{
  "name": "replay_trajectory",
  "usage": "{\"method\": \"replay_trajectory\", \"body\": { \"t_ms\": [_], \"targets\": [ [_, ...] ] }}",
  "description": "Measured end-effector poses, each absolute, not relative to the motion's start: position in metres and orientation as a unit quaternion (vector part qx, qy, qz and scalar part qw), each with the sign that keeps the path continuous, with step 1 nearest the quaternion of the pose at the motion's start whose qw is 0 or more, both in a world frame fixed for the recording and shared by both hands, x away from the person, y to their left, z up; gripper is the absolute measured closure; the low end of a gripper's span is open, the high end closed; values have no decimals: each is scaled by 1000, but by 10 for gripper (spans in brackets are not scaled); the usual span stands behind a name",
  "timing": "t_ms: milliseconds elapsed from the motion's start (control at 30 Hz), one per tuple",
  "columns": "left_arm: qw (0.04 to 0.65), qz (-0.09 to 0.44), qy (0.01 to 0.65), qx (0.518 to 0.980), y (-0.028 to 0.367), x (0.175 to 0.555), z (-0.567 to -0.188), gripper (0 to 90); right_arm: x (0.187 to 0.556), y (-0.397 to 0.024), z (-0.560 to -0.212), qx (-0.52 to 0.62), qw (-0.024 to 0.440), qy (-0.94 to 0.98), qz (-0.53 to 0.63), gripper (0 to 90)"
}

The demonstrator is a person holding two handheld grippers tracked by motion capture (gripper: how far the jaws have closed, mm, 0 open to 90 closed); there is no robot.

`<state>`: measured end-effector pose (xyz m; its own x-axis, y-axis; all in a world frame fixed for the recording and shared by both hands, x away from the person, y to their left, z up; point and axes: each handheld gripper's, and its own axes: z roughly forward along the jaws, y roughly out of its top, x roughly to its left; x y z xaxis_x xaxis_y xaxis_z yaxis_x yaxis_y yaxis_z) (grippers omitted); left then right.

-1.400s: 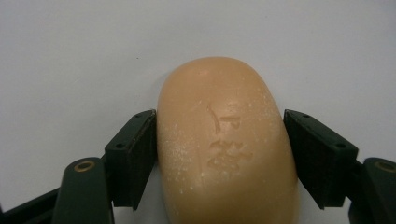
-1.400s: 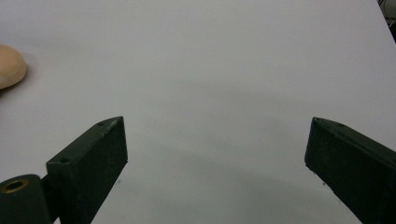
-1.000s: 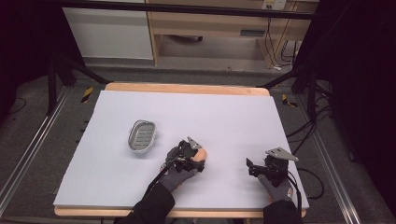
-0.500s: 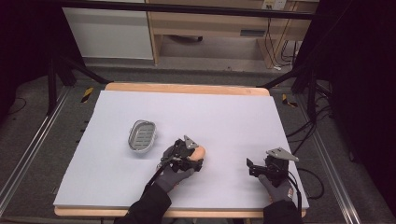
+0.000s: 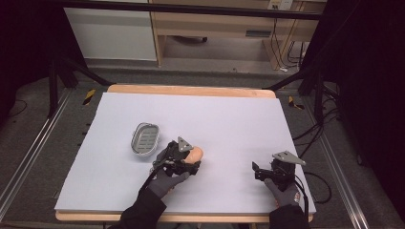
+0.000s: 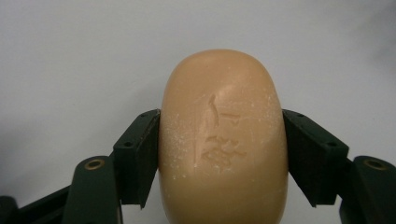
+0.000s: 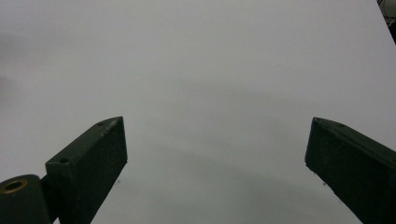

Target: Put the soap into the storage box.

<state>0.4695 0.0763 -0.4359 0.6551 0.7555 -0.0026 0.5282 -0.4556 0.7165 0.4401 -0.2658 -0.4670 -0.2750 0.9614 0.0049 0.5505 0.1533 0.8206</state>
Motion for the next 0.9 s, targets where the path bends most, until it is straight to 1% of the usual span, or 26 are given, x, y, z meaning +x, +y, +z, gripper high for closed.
{"method": "replay_trajectory", "body": {
  "t_ms": [567, 900],
  "targets": [
    [352, 173, 399, 829, 115, 463, -432, 320, 440, -265, -468, 532, 278, 708, 371, 59],
    [357, 179, 421, 815, 136, 462, -430, 320, 438, -263, -468, 529, 276, 713, 368, 59]
  ]
}}
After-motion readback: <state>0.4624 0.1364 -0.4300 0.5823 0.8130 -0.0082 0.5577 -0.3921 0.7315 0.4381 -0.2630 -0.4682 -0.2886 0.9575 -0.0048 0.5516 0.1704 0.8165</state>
